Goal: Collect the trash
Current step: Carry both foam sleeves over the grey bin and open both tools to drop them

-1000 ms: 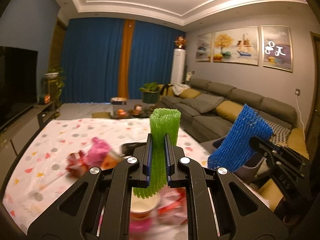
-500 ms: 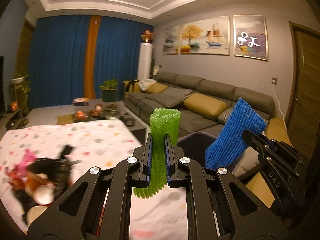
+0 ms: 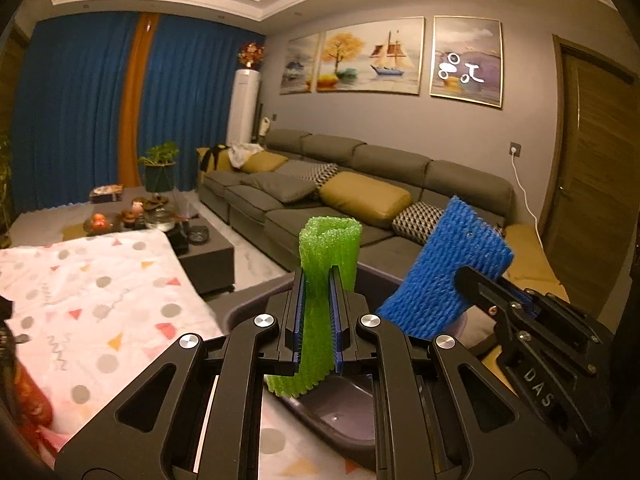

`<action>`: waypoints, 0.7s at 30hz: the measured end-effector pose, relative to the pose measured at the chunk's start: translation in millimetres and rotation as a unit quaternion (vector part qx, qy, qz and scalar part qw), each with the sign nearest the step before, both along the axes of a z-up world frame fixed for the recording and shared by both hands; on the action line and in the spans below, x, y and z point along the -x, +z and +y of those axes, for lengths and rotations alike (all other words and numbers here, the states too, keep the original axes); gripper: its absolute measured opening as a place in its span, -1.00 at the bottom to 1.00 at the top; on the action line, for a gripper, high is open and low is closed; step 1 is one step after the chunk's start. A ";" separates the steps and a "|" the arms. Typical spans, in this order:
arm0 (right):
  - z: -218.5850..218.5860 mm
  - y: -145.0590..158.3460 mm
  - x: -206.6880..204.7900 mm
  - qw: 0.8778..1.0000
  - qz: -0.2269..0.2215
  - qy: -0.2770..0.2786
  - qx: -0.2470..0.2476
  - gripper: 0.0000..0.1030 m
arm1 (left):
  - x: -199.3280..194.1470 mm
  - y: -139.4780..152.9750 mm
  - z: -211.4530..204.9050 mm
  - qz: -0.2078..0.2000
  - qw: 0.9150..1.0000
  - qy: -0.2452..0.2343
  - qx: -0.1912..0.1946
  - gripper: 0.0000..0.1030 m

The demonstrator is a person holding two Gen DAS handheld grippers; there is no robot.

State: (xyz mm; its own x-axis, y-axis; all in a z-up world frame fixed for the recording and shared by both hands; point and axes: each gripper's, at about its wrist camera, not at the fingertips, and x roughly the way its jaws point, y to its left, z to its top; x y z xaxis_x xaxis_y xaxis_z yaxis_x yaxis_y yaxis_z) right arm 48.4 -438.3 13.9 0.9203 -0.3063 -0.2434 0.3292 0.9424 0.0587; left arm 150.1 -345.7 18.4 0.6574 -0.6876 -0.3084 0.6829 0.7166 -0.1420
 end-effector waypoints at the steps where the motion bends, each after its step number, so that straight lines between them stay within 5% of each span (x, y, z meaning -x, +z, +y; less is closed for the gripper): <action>1: -0.7 -2.1 -1.5 1.000 0.003 0.000 -0.002 -0.84 | -1.0 -3.2 -3.9 0.002 1.000 -0.005 0.000 -0.79; 16: -4.5 -15.2 -14.5 0.999 0.026 0.003 -0.021 -0.83 | -22.2 -28.0 -11.7 0.043 0.999 -0.018 -0.004 -0.75; 21: -7.9 -16.0 -18.6 0.999 0.030 0.001 -0.030 -0.65 | -26.7 -33.6 -14.9 0.058 0.998 -0.024 -0.012 -0.49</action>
State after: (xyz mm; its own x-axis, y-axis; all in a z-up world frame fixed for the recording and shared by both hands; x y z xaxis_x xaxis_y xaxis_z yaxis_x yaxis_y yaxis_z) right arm 67.0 -446.2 -2.1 0.9040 -0.2874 -0.3165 0.3316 0.9387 0.0947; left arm 176.8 -360.6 -15.2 0.5831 -0.7090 -0.3966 0.6967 0.6875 -0.2047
